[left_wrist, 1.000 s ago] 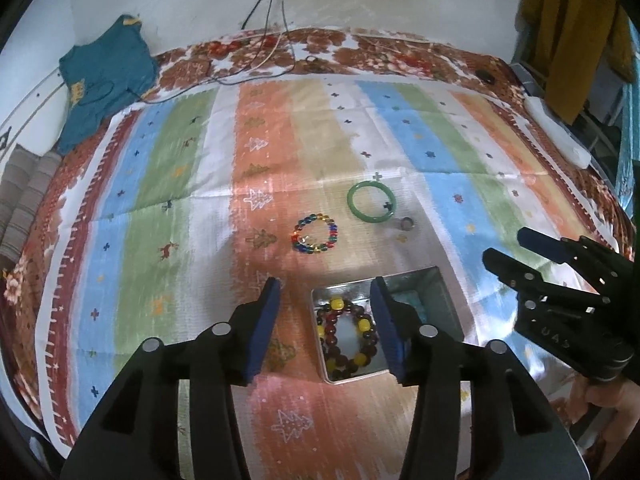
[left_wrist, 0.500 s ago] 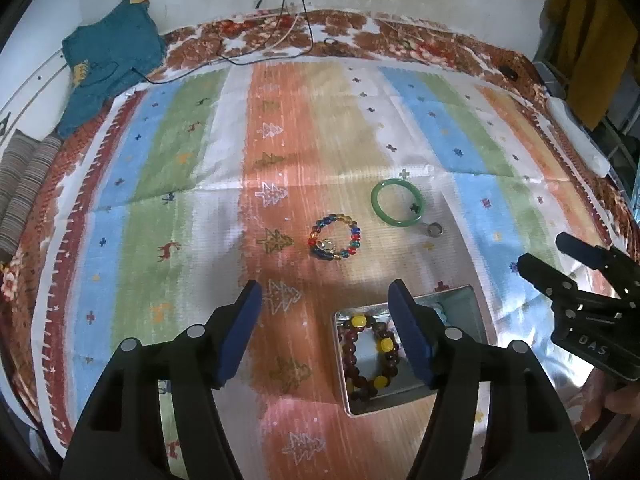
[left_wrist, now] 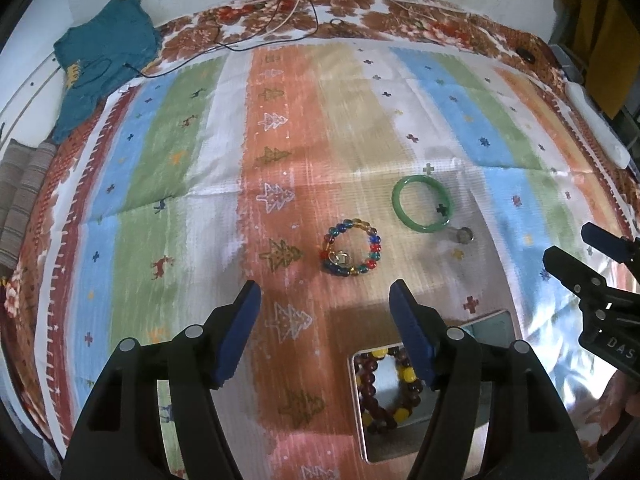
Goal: Organize jewelry
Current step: 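Move the left tool to the multicolour charm bracelet while the right tool approaches the green bangle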
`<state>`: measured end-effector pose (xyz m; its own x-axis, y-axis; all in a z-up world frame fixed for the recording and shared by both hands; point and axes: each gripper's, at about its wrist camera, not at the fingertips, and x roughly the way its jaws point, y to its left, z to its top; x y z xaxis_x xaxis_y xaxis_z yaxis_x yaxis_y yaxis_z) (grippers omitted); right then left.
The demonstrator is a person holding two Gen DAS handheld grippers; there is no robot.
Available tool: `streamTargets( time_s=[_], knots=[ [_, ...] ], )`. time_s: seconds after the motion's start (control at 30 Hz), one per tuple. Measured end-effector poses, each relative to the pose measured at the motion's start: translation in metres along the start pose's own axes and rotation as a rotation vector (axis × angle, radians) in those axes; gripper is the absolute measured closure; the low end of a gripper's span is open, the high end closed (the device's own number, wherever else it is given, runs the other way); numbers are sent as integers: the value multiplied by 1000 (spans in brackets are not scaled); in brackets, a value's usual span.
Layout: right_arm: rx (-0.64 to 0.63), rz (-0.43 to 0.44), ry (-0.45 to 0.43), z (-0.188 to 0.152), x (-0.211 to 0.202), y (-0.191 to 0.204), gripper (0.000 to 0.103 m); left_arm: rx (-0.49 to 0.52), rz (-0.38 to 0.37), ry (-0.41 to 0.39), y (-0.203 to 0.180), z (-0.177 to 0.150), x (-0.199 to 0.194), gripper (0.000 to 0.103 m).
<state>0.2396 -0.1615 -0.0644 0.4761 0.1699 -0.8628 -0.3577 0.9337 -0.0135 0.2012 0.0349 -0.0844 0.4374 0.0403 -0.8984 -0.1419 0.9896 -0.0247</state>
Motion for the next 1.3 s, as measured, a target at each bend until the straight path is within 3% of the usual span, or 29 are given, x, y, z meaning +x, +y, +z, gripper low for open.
streamTargets(
  time_s=[0.63, 1.3],
  knots=[
    [-8, -22, 47, 19, 39, -1, 27, 16, 25, 27, 0, 24, 28, 35],
    [-45, -63, 101, 38, 86, 3, 22, 87, 62, 113, -2, 38, 88, 33]
  ],
)
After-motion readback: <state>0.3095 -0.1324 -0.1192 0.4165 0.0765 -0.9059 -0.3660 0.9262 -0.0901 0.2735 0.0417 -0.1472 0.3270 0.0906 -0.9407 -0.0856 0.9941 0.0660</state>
